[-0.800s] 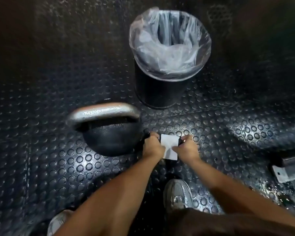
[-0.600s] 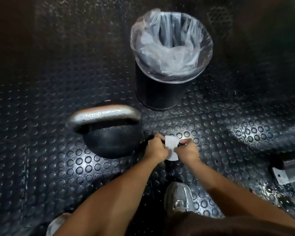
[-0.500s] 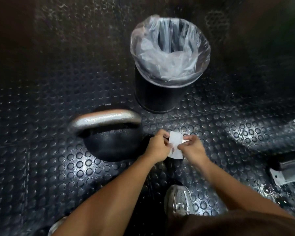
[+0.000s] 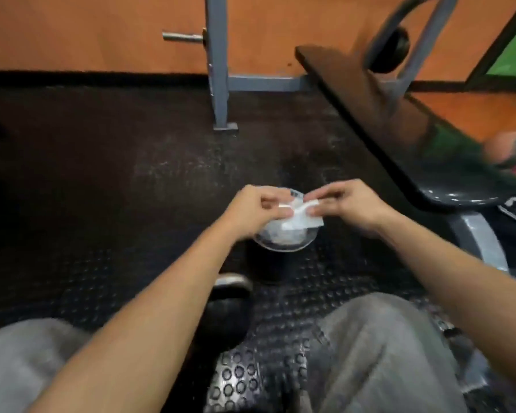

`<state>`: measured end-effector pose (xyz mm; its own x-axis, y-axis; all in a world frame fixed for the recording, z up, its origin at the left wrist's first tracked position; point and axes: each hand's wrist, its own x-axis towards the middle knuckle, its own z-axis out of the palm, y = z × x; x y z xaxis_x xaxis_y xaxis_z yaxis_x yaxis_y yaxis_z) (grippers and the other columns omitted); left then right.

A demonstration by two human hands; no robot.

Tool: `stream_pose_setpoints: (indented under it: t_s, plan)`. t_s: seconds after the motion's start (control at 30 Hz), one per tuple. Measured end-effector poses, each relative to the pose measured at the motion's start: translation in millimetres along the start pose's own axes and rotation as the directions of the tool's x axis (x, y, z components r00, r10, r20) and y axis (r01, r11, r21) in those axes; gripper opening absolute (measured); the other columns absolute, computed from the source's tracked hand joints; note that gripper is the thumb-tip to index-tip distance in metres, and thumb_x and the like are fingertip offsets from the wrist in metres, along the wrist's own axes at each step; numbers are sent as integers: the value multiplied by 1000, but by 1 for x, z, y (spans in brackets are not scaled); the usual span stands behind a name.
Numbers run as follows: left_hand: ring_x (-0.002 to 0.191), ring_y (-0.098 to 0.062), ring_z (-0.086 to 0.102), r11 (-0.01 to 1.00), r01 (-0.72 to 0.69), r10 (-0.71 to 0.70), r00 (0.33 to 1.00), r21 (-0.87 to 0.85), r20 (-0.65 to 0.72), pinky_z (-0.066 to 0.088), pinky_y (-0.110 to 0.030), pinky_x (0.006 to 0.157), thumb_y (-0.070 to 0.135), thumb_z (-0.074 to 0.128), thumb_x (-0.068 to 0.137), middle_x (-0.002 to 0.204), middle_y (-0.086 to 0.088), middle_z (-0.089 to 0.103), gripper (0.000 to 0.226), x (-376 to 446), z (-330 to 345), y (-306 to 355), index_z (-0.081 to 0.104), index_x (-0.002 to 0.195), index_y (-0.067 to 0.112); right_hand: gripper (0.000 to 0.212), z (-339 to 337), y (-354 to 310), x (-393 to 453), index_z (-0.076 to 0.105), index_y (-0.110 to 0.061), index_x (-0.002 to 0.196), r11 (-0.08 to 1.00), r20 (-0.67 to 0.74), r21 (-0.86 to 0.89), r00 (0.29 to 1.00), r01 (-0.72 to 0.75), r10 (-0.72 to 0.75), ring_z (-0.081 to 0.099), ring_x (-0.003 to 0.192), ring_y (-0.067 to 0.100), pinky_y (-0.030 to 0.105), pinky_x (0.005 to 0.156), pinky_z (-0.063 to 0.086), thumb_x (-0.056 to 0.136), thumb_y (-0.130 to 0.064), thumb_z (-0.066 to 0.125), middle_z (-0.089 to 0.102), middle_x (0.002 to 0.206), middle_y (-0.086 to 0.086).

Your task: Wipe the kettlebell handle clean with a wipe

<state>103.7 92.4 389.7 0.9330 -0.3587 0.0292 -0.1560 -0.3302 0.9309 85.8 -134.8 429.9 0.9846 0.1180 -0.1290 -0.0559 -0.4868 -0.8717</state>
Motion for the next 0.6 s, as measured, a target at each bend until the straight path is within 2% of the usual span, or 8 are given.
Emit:
stream_pose_setpoints:
  t_s: [0.03, 0.1, 0.17, 0.23, 0.33, 0.43, 0.53, 0.6]
  plan:
    - [97, -4, 70, 997, -4, 3, 1000, 79, 13, 56, -27, 91, 23, 89, 73, 107, 9, 75, 36, -4, -17, 13, 78, 107, 22, 27, 3, -15, 2, 81, -15, 89, 998, -6, -47, 999, 31, -31, 70, 79, 10, 28, 82, 56, 65, -9, 92, 79, 86, 5]
    - [83, 5, 69, 974, -3, 3, 1000, 228, 1, 52, -14, 77, 28, 90, 72, 90, 14, 76, 37, -15, -46, 29, 79, 107, 25, 26, 17, -43, 7, 81, -15, 85, 985, 26, -147, 996, 92, -89, 68, 76, 12, 34, 81, 56, 63, -13, 94, 78, 82, 7]
    - [80, 8, 67, 943, -7, 12, 1000, 333, -12, 48, -8, 70, 28, 86, 77, 88, 14, 76, 29, -29, -67, 36, 79, 105, 26, 20, 36, -66, 11, 81, -15, 82, 971, 58, -193, 989, 142, -133, 66, 72, 12, 34, 77, 57, 66, -12, 92, 78, 81, 9]
    - [80, 7, 66, 915, 20, -2, 999, 402, -47, 47, -11, 72, 32, 81, 83, 88, 14, 76, 18, -45, -82, 36, 80, 101, 30, 12, 53, -82, 14, 80, -17, 80, 963, 103, -224, 987, 147, -127, 65, 71, 10, 29, 72, 54, 72, -14, 89, 77, 82, 7]
    - [83, 4, 65, 917, 112, -55, 986, 382, -158, 46, -17, 74, 39, 76, 86, 85, 15, 74, 13, -68, -99, 22, 80, 95, 32, 10, 82, -85, 17, 76, -18, 77, 974, 160, -197, 984, 110, -78, 67, 79, 18, 37, 79, 55, 77, -18, 86, 77, 85, 5]
    - [81, 1, 64, 921, 191, -125, 970, 340, -209, 45, -19, 73, 39, 76, 85, 83, 14, 73, 12, -86, -96, 2, 80, 92, 30, 8, 114, -69, 10, 71, -12, 88, 995, 131, -88, 991, 39, -28, 69, 82, 27, 41, 76, 55, 85, -18, 77, 75, 91, 13]
    - [69, 5, 61, 938, 247, -176, 944, 242, -281, 42, -11, 63, 34, 80, 83, 76, 14, 71, 11, -93, -83, -16, 80, 91, 27, 16, 143, -50, -2, 69, -8, 96, 998, 60, -3, 997, 56, -56, 64, 77, 19, 34, 69, 54, 86, -17, 77, 70, 85, 8]
    - [71, 7, 62, 944, 273, -210, 931, 186, -298, 41, -5, 59, 34, 81, 82, 77, 15, 72, 13, -97, -74, -25, 80, 92, 26, 21, 154, -42, -5, 71, -13, 97, 992, 77, -54, 991, 110, -106, 62, 78, 9, 24, 69, 51, 81, -21, 83, 71, 87, 0]
